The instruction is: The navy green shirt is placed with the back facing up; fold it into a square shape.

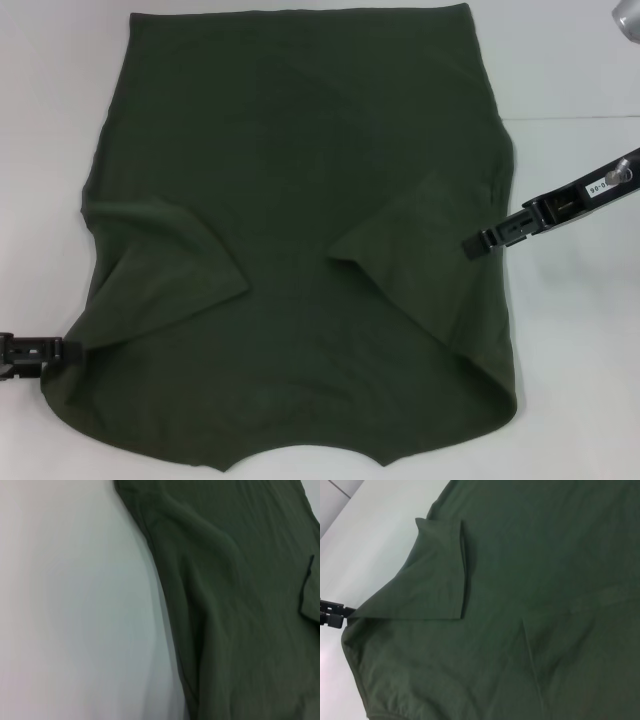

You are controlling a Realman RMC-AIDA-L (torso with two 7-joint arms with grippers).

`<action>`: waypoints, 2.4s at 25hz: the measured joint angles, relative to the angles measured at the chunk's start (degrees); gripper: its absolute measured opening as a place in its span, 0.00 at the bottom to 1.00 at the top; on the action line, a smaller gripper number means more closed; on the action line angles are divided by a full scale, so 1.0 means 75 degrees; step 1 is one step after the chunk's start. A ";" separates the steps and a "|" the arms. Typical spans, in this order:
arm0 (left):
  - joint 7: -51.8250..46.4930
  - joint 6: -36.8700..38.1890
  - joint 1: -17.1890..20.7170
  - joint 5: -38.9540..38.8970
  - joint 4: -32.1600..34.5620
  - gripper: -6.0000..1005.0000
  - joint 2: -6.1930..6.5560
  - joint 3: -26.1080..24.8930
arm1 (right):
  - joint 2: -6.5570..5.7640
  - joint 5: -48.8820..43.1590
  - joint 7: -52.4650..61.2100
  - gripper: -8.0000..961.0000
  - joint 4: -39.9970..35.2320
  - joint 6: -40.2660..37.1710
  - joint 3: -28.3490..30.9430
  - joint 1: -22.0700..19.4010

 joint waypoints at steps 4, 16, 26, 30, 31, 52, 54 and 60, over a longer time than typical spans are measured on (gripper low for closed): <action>-0.0002 -0.0015 -0.0036 0.0000 -0.0064 0.89 -0.0016 0.0011 | -0.0012 0.0000 0.0001 0.98 -0.0003 0.0016 0.0000 0.0023; -0.0099 -0.0008 -0.0131 0.0008 -0.0172 0.89 -0.0173 0.0162 | -0.0034 0.0000 0.0006 0.98 -0.0005 0.0031 0.0001 0.0073; -0.0198 -0.0190 -0.0131 0.0012 -0.0144 0.89 -0.0243 0.0190 | -0.0030 0.0000 0.0003 0.98 -0.0005 0.0031 0.0001 0.0088; -0.0200 -0.0190 -0.0131 0.0012 -0.0135 0.89 -0.0244 0.0189 | -0.0020 0.0000 0.0001 0.98 -0.0005 0.0031 0.0001 0.0086; -0.0201 -0.0190 -0.0131 0.0012 -0.0144 0.89 -0.0243 0.0193 | -0.0020 0.0000 0.0000 0.98 -0.0005 0.0031 0.0001 0.0086; -0.0495 -0.0448 -0.0098 0.0037 -0.0165 0.41 -0.0239 0.0288 | 0.0008 0.0000 0.0011 0.98 0.0009 0.0048 0.0003 0.0096; -0.0497 -0.0446 -0.0085 0.0040 -0.0167 0.39 -0.0238 0.0270 | 0.0014 0.0000 0.0011 0.98 0.0009 0.0068 0.0002 0.0092; -0.0499 -0.0429 -0.0102 0.0045 -0.0170 0.26 -0.0233 0.0298 | 0.0018 0.0000 0.0007 0.98 0.0017 0.0097 0.0000 0.0085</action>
